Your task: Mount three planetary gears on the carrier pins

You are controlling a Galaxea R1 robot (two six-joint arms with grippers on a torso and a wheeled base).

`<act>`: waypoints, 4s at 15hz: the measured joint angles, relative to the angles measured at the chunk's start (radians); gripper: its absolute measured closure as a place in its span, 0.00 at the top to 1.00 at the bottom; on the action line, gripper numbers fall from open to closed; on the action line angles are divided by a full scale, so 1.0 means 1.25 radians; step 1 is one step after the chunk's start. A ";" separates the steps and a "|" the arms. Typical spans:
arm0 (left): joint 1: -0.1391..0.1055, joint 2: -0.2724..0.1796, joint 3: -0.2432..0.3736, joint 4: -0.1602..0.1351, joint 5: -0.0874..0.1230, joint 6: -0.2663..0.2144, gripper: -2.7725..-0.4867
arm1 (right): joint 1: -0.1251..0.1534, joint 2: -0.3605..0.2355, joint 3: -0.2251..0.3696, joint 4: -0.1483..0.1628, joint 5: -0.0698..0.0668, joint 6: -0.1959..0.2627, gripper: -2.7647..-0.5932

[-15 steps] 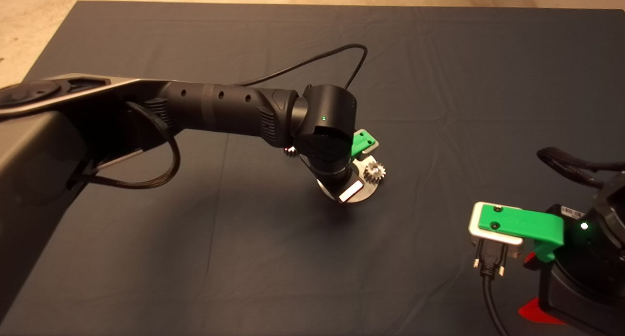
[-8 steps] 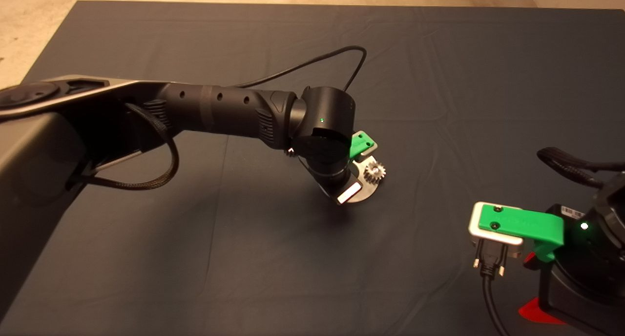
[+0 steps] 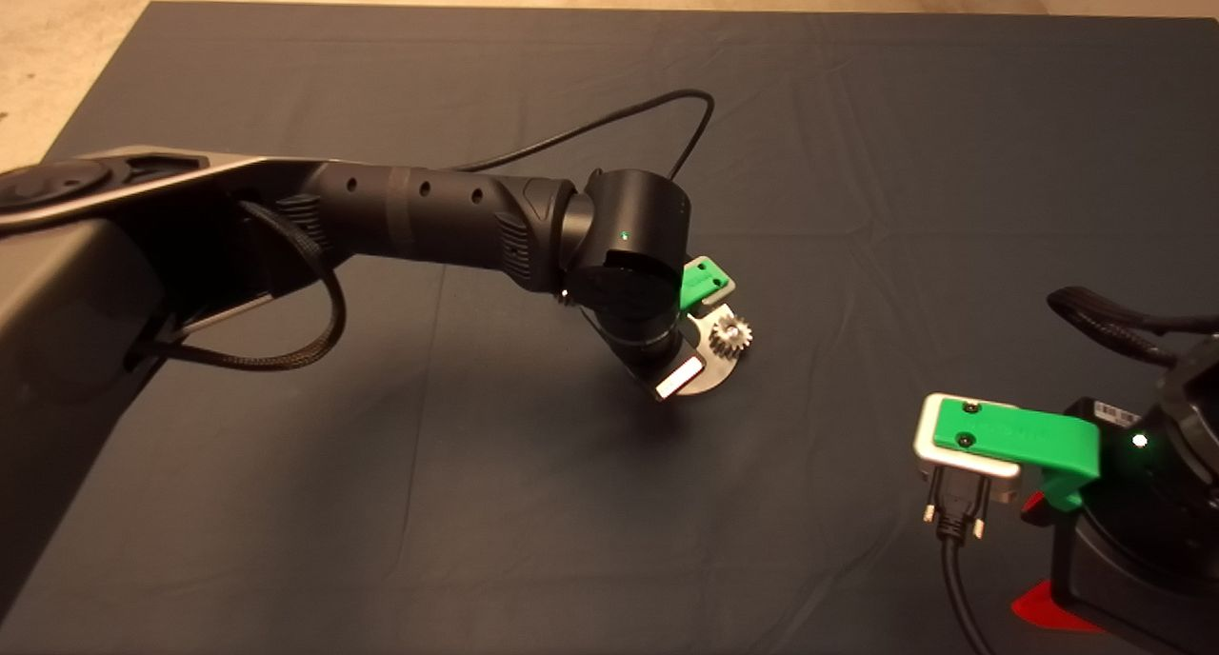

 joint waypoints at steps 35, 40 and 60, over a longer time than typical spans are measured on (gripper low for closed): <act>0.037 0.016 -0.013 0.002 0.004 -0.008 0.16 | 0.000 0.000 0.000 0.000 0.000 0.000 0.40; 0.037 0.016 -0.015 -0.004 0.005 -0.008 0.24 | 0.000 0.000 0.000 0.000 0.000 0.000 0.40; -0.004 0.018 -0.019 -0.097 0.007 -0.002 0.61 | 0.000 0.007 0.000 0.000 0.000 0.000 0.40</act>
